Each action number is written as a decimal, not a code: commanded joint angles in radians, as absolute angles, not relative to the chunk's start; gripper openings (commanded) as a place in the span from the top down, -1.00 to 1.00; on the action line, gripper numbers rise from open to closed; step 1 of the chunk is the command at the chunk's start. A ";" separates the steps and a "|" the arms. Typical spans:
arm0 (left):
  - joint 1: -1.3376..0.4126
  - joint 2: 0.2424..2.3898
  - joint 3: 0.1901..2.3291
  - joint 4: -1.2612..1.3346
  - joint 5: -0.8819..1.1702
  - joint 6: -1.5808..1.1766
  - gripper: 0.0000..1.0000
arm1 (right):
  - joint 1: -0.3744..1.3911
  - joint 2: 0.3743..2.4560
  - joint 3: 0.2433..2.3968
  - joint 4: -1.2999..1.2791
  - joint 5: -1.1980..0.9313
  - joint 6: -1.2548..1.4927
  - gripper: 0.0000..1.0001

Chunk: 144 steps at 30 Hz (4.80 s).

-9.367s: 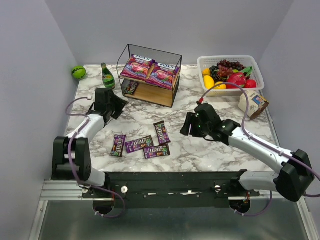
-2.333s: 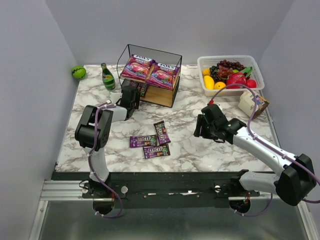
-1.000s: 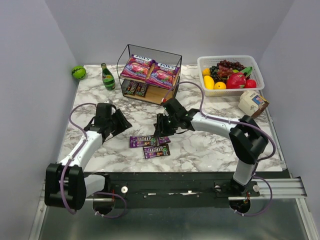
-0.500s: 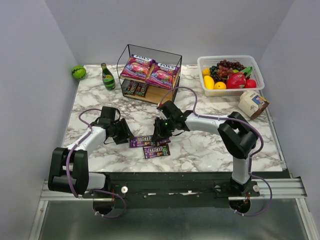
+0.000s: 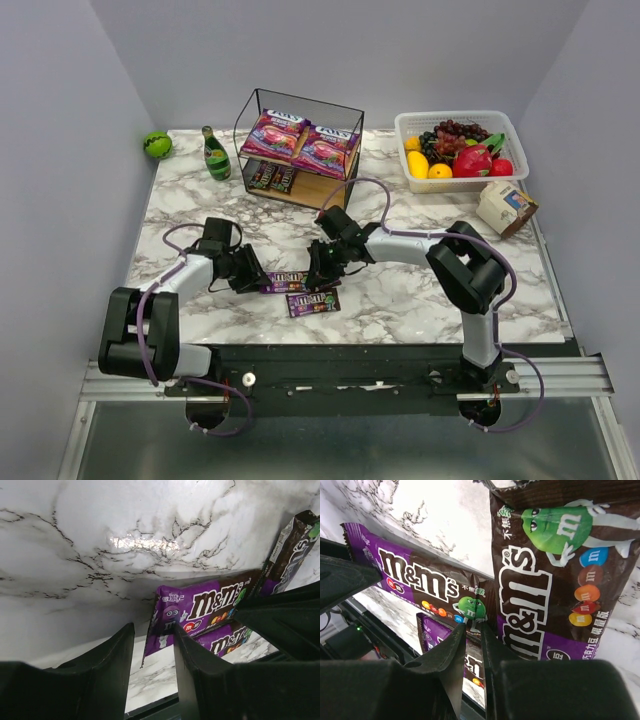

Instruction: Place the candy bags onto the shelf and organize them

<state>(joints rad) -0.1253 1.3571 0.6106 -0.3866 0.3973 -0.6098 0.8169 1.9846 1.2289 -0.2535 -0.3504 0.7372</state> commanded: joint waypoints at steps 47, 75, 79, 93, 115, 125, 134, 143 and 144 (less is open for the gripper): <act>-0.078 1.256 0.644 0.245 0.252 -1.328 1.00 | 0.813 1.319 1.023 -0.541 0.235 0.784 -0.08; -0.416 1.864 0.940 0.546 -0.386 -1.845 1.00 | 0.721 0.944 0.893 -0.797 0.388 0.816 -0.11; -0.429 1.914 0.985 0.465 -0.462 -1.916 1.00 | 0.713 0.902 0.884 -0.831 0.405 0.824 -0.11; -0.439 2.000 1.235 -0.047 -0.471 -1.994 1.00 | 0.684 0.870 0.899 -0.881 0.457 0.804 -0.12; -0.434 2.048 1.261 -0.144 -0.403 -2.125 0.85 | 0.672 0.851 0.888 -0.891 0.459 0.828 -0.12; -0.416 2.042 1.261 -0.137 -0.399 -2.074 0.74 | 0.670 0.844 0.870 -0.897 0.451 0.851 -0.12; -0.408 2.025 1.239 -0.094 -0.394 -2.048 0.24 | 0.670 0.838 0.859 -0.897 0.443 0.865 -0.12; -0.408 1.979 1.207 -0.061 -0.402 -2.010 -0.05 | 0.670 0.831 0.845 -0.897 0.434 0.880 -0.12; -0.408 1.973 1.200 -0.063 -0.400 -2.006 -0.06 | 0.670 0.831 0.844 -0.897 0.431 0.882 -0.12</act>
<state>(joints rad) -0.4133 2.0140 1.2419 -0.0238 -0.3889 -2.0075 0.6781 0.8459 0.8608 -0.8738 0.4160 0.8536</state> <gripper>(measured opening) 0.513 0.559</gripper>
